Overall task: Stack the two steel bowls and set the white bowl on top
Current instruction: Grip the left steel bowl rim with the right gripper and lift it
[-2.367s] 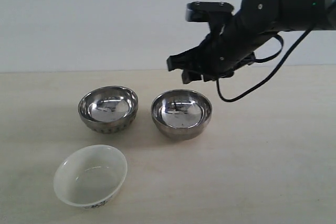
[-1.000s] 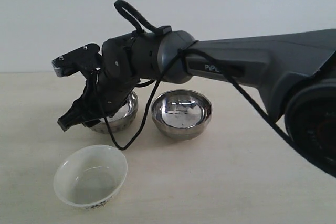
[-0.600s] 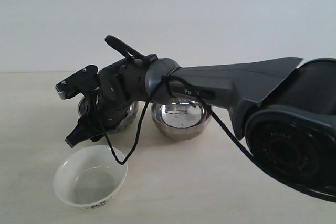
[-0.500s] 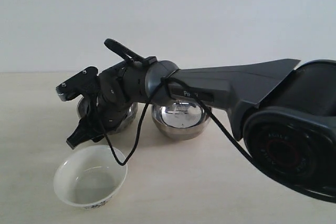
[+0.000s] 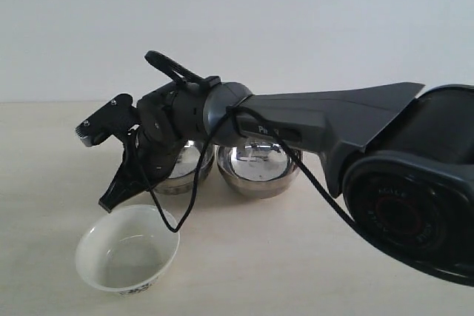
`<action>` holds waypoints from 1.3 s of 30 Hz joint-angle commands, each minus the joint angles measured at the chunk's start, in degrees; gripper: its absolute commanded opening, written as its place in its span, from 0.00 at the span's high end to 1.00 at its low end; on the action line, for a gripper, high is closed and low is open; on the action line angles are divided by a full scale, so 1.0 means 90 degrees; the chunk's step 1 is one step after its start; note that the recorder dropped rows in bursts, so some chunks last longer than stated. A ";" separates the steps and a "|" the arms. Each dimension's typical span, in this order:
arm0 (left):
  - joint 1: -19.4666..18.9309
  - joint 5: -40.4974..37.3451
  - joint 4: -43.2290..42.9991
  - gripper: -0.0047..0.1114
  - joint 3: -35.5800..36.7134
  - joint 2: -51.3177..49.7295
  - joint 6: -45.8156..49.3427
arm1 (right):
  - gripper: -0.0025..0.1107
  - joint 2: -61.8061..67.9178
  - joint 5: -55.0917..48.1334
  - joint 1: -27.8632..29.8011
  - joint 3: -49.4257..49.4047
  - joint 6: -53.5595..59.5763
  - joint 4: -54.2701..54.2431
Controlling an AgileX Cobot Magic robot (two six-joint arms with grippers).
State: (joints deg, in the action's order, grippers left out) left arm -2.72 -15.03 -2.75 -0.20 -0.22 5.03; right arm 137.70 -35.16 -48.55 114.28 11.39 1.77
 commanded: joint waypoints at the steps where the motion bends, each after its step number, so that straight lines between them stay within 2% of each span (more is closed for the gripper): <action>1: -0.0001 0.0038 0.0044 0.93 0.0022 0.0024 -0.0063 | 0.98 0.0006 -0.0548 -0.0003 0.0408 0.0271 0.0059; 15: -0.0001 0.0038 0.0044 0.93 0.0022 0.0024 -0.0063 | 0.98 -0.0032 -0.2590 -0.0007 0.2205 -0.0093 0.0622; 20: -0.0001 0.0038 0.0044 0.93 0.0022 0.0024 -0.0063 | 0.98 -0.0308 -0.3155 -0.0007 0.2235 -0.0894 0.1907; 39: -0.0001 0.0038 0.0044 0.93 0.0022 0.0024 -0.0063 | 0.98 -0.0701 -0.3598 0.0005 0.2235 -0.1492 0.1698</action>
State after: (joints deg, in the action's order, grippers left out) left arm -2.72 -15.03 -2.75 -0.20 -0.22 5.03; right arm 132.53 -67.19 -48.55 134.00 -0.57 15.77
